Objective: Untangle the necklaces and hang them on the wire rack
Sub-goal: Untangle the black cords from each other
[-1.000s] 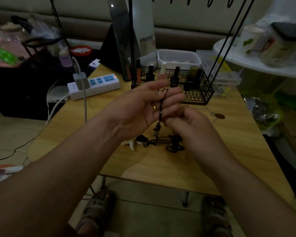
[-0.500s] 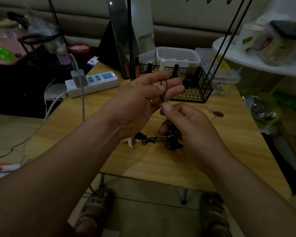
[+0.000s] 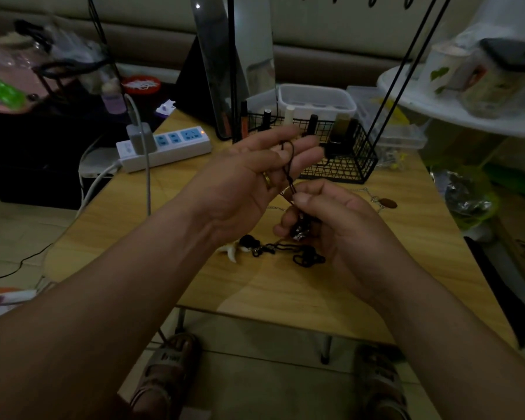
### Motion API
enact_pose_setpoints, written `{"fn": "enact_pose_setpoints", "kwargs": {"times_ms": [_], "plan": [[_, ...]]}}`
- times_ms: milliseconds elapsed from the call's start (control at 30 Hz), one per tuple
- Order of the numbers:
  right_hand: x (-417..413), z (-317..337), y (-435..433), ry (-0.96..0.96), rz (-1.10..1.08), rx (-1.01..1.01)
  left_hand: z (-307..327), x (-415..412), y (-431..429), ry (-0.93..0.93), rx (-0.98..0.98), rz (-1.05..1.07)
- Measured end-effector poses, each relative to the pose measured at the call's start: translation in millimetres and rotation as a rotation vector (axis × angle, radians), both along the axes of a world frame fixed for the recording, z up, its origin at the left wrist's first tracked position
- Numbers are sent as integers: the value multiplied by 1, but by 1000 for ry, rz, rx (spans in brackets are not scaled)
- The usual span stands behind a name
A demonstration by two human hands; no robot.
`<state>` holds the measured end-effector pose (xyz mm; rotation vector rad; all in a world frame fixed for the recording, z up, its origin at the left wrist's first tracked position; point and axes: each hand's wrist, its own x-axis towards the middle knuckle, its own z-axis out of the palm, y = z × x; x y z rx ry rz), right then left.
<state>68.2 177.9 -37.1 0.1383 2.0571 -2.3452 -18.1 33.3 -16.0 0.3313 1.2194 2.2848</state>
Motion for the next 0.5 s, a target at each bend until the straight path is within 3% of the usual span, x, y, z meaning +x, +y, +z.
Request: {"fn": "enact_pose_setpoints", "kwargs": {"times_ms": [167,233,300,367,433,500], "plan": [[-2,-2,1,65,-96,112,0,0,-1,52,-83,-7],[-2,-2,4,86,-126,171,0,1,-4,99,-228,56],[-1,-1,7,98,-141,228,-3,2,-8,298,-546,196],[1,1,9,109,-156,256,-7,1,-12,624,-856,357],[2,2,9,119,-171,271,-5,4,-15,858,-920,387],[2,2,9,132,-194,302,-1,9,-17,918,-860,290]]}}
